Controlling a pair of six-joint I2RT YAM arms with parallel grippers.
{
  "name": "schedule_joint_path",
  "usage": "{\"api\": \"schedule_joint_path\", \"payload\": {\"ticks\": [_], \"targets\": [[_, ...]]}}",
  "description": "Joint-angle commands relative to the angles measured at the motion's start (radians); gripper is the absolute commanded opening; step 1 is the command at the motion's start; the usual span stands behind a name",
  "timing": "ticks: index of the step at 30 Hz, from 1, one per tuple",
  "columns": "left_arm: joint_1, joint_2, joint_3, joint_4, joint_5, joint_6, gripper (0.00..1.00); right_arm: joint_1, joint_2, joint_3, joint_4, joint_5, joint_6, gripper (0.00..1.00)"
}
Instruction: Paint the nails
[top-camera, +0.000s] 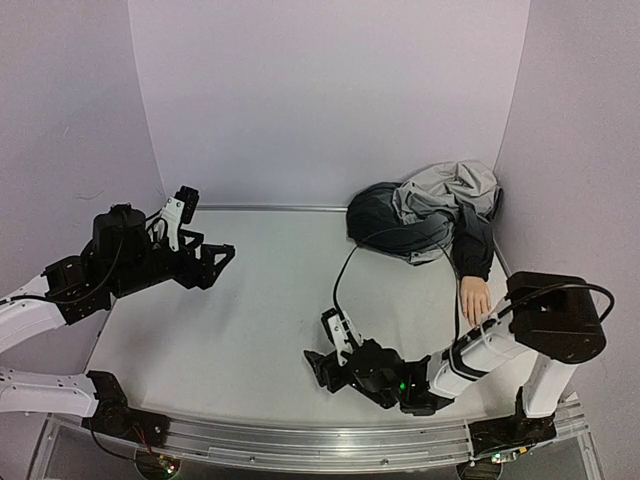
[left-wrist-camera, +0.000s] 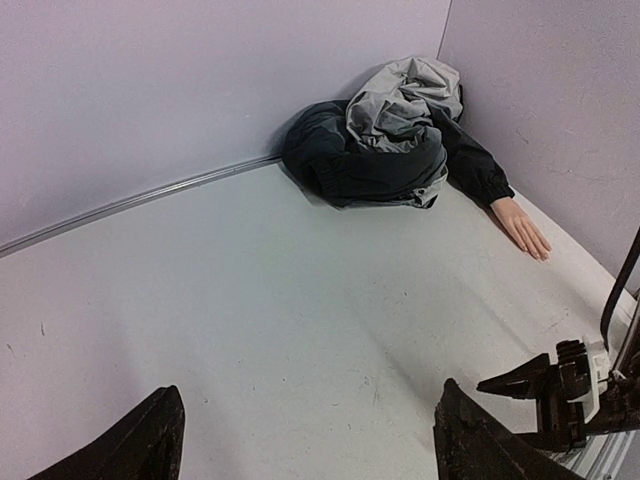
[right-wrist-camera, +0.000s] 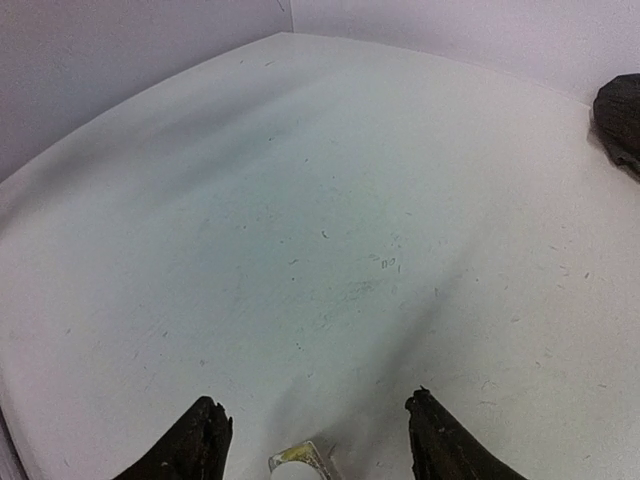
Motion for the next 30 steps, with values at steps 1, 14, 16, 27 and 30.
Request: {"api": "schedule_joint_path", "payload": {"ticks": [1, 14, 16, 27, 30], "targets": [[0.007, -0.013, 0.006, 0.033, -0.009, -0.003, 0.88, -0.056, -0.143, -0.024, -0.002, -0.002, 0.015, 0.66], [0.454, -0.06, -0.086, 0.065, 0.067, -0.045, 0.94, -0.748, -0.58, -0.111, -0.409, -0.327, 0.039, 0.77], [0.567, -0.083, -0.094, 0.075, 0.11, -0.05, 0.94, -0.861, -0.64, -0.094, -0.495, -0.368, 0.017, 0.77], [0.693, -0.073, -0.047, 0.131, 0.067, 0.04, 0.92, -1.178, -0.827, 0.009, -0.692, -0.448, -0.133, 0.98], [0.693, -0.067, -0.005, 0.139, 0.084, 0.075, 0.92, -1.178, -0.889, 0.036, -0.721, -0.428, -0.158, 0.98]]}}
